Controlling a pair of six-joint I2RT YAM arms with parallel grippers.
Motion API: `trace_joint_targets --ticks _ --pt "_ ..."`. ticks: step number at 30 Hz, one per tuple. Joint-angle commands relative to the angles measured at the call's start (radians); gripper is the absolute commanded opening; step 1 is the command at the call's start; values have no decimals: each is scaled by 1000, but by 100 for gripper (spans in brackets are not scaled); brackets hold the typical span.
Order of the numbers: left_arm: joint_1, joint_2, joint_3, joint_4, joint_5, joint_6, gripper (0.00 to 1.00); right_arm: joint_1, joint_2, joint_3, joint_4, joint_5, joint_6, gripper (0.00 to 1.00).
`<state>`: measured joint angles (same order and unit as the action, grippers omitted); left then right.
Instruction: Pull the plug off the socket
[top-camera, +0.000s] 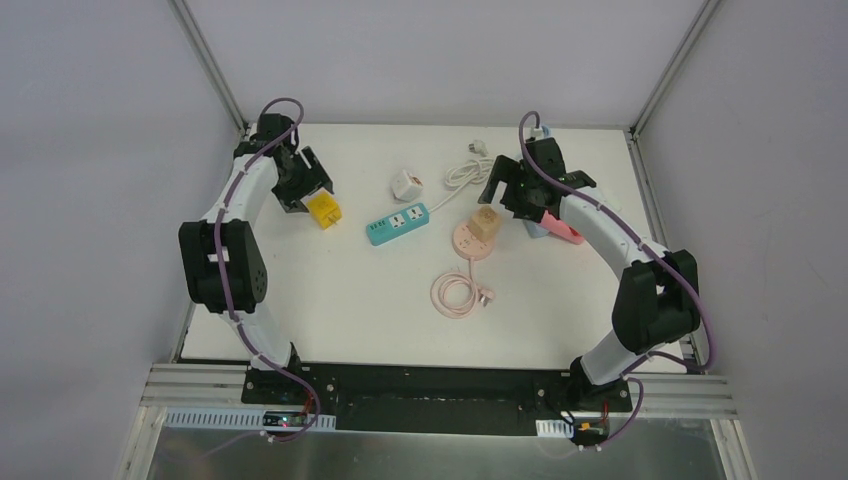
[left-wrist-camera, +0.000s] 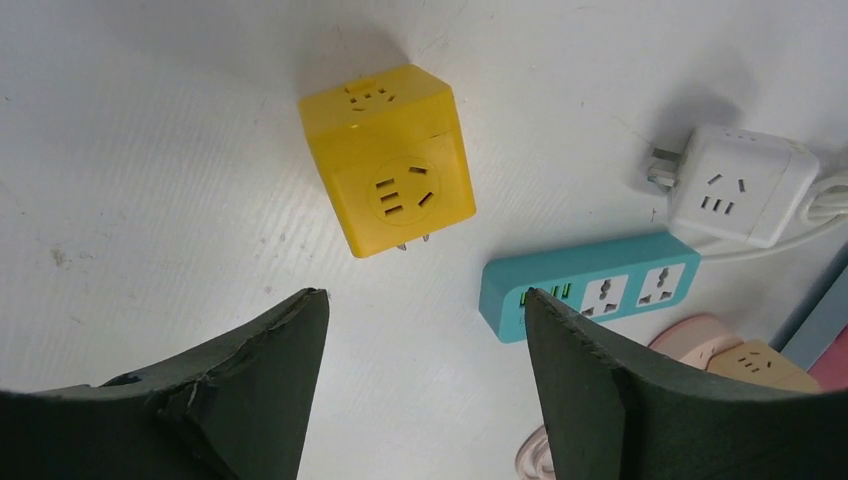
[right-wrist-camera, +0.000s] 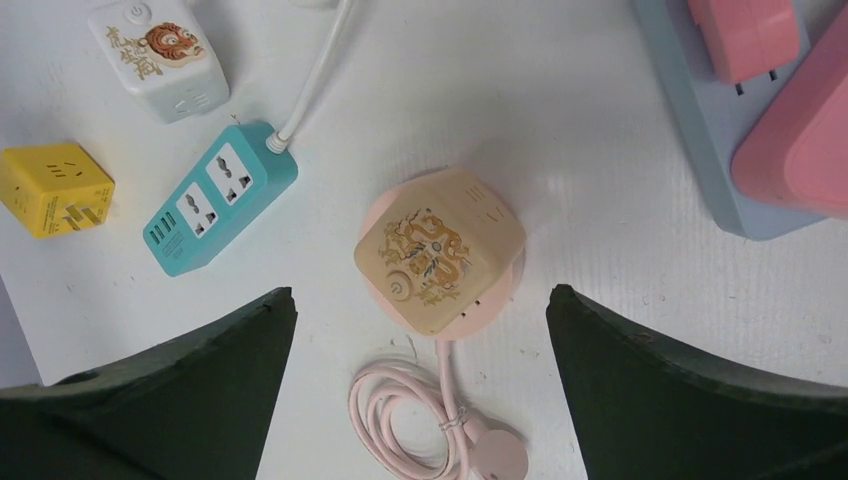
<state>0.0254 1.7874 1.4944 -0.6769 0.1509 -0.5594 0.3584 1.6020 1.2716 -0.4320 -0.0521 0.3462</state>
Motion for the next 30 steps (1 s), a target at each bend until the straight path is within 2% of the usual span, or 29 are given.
trace_joint_targets --ticks 1,5,6,7,8,9,12,14,17,20,22,26,30 --pt "-18 -124 50 33 -39 95 73 -7 27 81 -22 -3 -86 100" --pt "-16 -195 82 19 -110 197 76 -11 55 102 -58 -47 -177 100" --pt "-15 -216 80 22 -134 212 80 -13 63 102 -63 -65 -198 100" --pt "-14 -235 77 25 -156 221 91 -14 69 103 -69 -82 -217 100" --pt "-12 -250 73 28 -179 230 98 -13 80 105 -77 -96 -232 100" --pt "-9 -267 72 27 -189 242 99 -14 92 110 -85 -109 -253 100" --pt "5 -275 97 -8 -209 250 99 -14 131 125 -116 -155 -290 99" --pt "20 -251 146 -73 -174 232 99 -12 147 126 -117 -203 -319 98" --pt "29 -201 218 -152 23 258 95 6 168 126 -121 -221 -371 97" --pt "10 -207 176 -84 163 281 92 42 199 146 -133 -149 -400 96" --pt "-20 -225 134 -43 186 322 92 60 225 169 -157 -81 -412 95" --pt "-181 -230 84 -16 193 438 92 75 255 193 -169 17 -438 92" --pt "-293 -209 32 36 228 455 90 77 259 189 -157 -2 -494 89"
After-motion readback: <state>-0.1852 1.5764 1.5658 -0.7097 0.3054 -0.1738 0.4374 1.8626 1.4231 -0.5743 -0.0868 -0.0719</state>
